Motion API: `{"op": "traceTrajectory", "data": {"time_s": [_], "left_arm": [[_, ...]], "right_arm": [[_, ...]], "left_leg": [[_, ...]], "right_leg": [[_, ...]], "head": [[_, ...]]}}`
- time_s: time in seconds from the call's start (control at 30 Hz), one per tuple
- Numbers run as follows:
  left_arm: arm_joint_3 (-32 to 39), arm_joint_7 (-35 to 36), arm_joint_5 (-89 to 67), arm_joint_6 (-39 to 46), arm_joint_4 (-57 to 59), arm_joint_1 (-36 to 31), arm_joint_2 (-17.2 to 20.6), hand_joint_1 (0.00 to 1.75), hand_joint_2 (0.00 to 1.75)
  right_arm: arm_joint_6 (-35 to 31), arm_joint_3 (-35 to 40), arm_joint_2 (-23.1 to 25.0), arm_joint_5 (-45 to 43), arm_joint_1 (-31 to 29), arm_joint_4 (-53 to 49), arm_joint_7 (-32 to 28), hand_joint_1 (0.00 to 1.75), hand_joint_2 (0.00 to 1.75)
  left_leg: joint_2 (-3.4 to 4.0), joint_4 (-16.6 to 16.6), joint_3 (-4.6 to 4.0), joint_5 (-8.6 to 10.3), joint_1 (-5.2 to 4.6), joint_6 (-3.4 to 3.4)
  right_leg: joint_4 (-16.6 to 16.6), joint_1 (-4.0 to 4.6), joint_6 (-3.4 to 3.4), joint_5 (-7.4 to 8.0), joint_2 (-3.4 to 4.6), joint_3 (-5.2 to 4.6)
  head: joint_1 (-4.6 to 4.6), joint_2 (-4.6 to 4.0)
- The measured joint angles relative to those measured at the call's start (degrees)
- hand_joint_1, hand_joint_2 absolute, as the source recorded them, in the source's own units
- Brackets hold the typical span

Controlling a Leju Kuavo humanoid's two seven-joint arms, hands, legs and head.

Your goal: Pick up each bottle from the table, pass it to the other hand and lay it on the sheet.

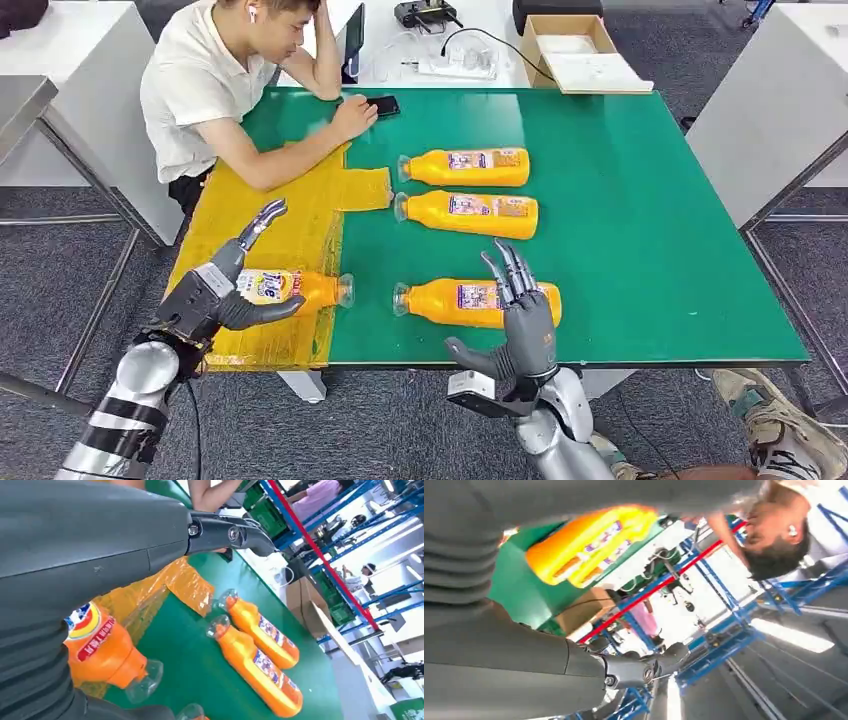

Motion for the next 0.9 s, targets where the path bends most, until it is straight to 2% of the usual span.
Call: {"op": "traceTrajectory", "data": {"time_s": [0.07, 0.17, 0.3, 0.6, 0.9], "left_arm": [[0.09, 0.02, 0.26, 0.61, -0.52, 0.17, -0.39, 0.00, 1.75], [1.20, 0.04, 0.52, 4.77, -2.24, 1.29, -2.17, 0.00, 1.75], [2.95, 1.03, 2.27, 10.04, -6.21, 3.40, -5.23, 0.00, 1.75], [4.68, 0.96, 1.55, 11.61, -10.58, 4.62, -8.35, 0.00, 1.75], [5.44, 1.09, 1.71, 9.92, -10.95, 4.98, -8.74, 0.00, 1.75]], "right_arm": [[0.22, -0.20, -0.35, 1.56, -0.20, 0.50, 1.27, 0.00, 1.75], [2.24, -0.24, -1.61, 7.52, -1.10, 1.16, 6.41, 0.00, 1.75], [10.28, -0.42, -4.46, 12.72, -2.21, 1.46, 12.64, 0.00, 1.75], [20.22, -0.79, -8.55, 14.29, -3.39, 1.33, 17.49, 0.00, 1.75], [26.67, 0.42, -13.01, 14.32, -5.06, 3.24, 20.28, 0.00, 1.75]], "left_leg": [[-0.01, 0.00, 0.00, 0.00, 0.00, 0.00], [0.01, 0.00, -0.01, -0.01, 0.01, 0.00], [-0.04, 0.00, -0.05, -0.01, 0.01, 0.00], [-0.03, 0.01, -0.05, -0.01, -0.02, 0.01], [-0.06, 0.01, -0.09, -0.01, -0.02, 0.02]], "right_leg": [[0.00, 0.00, 0.00, 0.00, -0.01, 0.00], [0.00, 0.02, 0.00, 0.00, 0.00, -0.02], [-0.01, 0.01, 0.00, -0.01, -0.02, -0.03], [-0.01, -0.01, 0.01, 0.01, -0.01, -0.03], [-0.01, -0.01, 0.01, 0.01, -0.03, -0.03]], "head": [[0.00, 0.00], [-0.04, 0.00], [0.00, 0.02], [0.00, 0.00], [-0.02, 0.02]]}}
